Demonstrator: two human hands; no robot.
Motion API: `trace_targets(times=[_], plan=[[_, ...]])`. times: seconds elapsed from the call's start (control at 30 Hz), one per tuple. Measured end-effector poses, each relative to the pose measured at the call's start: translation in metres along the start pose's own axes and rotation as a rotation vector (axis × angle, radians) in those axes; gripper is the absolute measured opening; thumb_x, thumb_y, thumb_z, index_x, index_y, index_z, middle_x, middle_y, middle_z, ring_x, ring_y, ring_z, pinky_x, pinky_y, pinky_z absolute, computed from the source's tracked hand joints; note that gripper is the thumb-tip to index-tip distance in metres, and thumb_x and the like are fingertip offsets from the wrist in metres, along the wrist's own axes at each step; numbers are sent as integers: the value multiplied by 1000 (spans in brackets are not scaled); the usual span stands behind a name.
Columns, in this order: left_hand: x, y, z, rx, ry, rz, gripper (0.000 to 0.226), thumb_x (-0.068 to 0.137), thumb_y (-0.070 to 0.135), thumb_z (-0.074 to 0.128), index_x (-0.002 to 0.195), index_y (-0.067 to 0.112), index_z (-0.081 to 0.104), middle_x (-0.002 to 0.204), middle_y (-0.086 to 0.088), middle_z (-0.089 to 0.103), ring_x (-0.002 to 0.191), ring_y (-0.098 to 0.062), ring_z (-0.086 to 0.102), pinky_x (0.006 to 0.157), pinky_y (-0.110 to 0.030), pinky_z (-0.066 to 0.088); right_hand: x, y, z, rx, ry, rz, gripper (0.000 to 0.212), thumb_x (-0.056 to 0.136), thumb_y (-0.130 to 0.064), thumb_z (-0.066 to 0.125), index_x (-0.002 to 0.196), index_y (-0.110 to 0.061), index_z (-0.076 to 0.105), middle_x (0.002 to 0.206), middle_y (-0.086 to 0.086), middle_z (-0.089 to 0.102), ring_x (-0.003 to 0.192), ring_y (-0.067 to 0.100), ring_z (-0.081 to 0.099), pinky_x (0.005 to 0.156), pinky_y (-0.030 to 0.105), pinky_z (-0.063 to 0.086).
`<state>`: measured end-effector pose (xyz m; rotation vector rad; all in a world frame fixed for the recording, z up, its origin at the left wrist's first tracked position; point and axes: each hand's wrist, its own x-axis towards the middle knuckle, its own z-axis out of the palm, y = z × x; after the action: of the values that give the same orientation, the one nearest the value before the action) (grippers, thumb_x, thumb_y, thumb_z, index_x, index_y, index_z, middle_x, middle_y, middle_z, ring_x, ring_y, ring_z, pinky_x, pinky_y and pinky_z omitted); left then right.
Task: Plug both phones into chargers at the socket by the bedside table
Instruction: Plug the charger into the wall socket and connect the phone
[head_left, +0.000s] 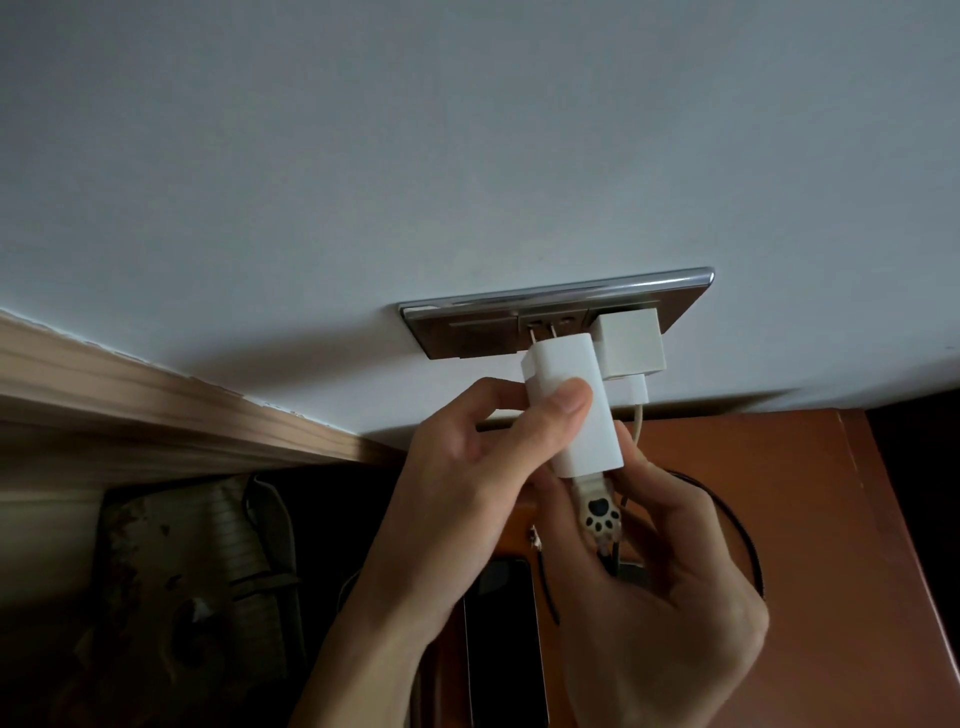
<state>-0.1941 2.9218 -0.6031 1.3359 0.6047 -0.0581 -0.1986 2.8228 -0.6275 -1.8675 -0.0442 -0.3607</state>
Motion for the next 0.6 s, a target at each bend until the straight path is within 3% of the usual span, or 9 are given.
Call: trace_targets(times=[0.2,0.4,0.6], plan=[[1,-2,-1,-48,-34,17,42,74,49,73,98,16,73,88,-2,79,84,-18,78,68,-21,57,-1,7,0,30,53,-35,34,74,-25,90,100,-19,69,108,-2,76,84,5,76,61,33,61],[2,-1,-1,-92,-51,6,45,74,48,73,104,14,74,92,-3,80,85,-17,78,68,-20,57,-1,8,3,33,77,-44,35,74,-28,90,103,-26,70,110,-7,76,86,6,76,61,32,61],[1,6,2,-70,-6,4,40,73,52,71,89,15,74,81,-2,78,78,-18,76,66,-23,56,3,3,4,-18,63,-115,36,75,-19,90,104,-14,71,109,-4,74,87,8,75,69,22,58]])
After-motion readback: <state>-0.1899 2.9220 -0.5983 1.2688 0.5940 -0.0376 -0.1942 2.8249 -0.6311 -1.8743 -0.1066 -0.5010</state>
